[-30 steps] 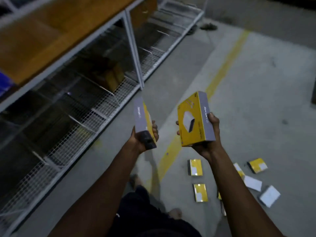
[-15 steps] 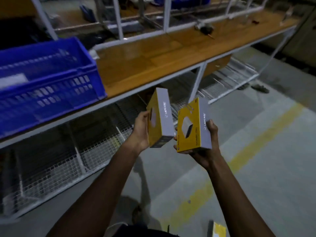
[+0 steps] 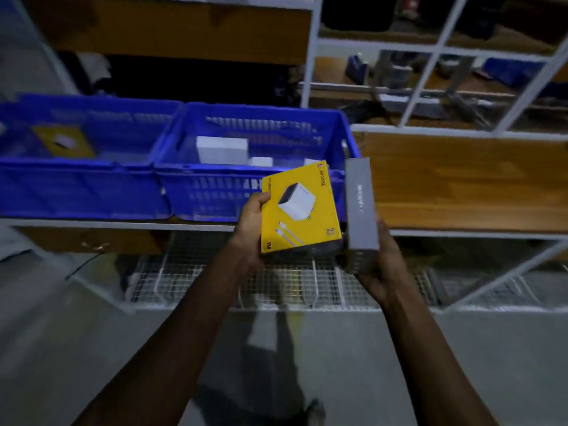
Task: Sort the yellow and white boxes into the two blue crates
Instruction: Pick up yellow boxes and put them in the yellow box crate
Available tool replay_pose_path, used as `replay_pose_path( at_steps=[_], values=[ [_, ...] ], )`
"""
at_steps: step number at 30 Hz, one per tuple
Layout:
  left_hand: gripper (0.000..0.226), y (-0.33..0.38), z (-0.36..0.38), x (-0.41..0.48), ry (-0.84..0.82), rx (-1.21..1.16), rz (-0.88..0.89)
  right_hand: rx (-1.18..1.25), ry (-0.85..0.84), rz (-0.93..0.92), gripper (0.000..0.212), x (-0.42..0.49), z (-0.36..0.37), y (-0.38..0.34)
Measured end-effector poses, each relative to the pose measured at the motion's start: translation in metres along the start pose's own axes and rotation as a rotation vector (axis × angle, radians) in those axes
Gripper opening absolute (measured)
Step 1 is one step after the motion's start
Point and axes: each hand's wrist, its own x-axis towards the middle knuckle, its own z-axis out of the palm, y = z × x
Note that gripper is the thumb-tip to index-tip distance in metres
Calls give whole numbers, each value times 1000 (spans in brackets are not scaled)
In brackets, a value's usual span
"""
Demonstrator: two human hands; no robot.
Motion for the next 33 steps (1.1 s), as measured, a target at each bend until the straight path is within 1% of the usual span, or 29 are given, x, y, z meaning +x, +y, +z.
replay_pose_path(
  at_steps=[1, 2, 4, 7, 9, 11, 12, 15, 18, 19, 21, 22, 24, 27, 30, 31, 33],
  values=[
    [38, 10, -10, 2, 17, -15, 32, -48, -10, -16, 71, 18, 9, 1],
    [37, 21, -18, 1, 25, -25, 60, -75, -32, -19, 90, 33, 20, 2],
    [36, 41, -34, -1, 68, -30, 116, -88, -79, -10, 105, 60, 41, 6],
    [39, 67, -55, -1, 186, 4, 196, -142, -145, 18, 112, 100, 72, 10],
    [44, 85, -69, 4, 272, 38, 254, -164, -186, 34, 104, 125, 94, 11],
    [47, 102, -79, 10, 339, 61, 340, -184, -200, 49, 84, 150, 113, 13],
    [44, 111, -84, 13, 386, 90, 392, -199, -204, 59, 76, 161, 123, 14],
    [35, 137, -98, 18, 567, 220, 541, -272, -243, 45, 64, 192, 153, 16],
    [25, 162, -120, 23, 743, 354, 643, -346, -277, 8, 47, 215, 186, 23],
    [26, 171, -129, 25, 800, 402, 655, -368, -280, -8, 44, 221, 198, 26],
    [37, 192, -149, 27, 882, 468, 671, -413, -275, -39, 42, 233, 222, 35],
    [39, 204, -160, 29, 902, 500, 675, -442, -265, -53, 42, 239, 235, 40],
    [36, 230, -183, 33, 924, 593, 662, -508, -241, -102, 46, 253, 260, 51],
    [36, 275, -219, 46, 926, 773, 628, -650, -213, -214, 50, 271, 300, 68],
    [26, 318, -255, 70, 890, 973, 557, -752, -154, -284, 51, 291, 343, 84],
    [29, 331, -265, 76, 888, 1028, 529, -759, -124, -288, 51, 299, 357, 88],
    [46, 354, -285, 92, 869, 1080, 505, -770, -49, -279, 49, 314, 384, 96]
  ],
)
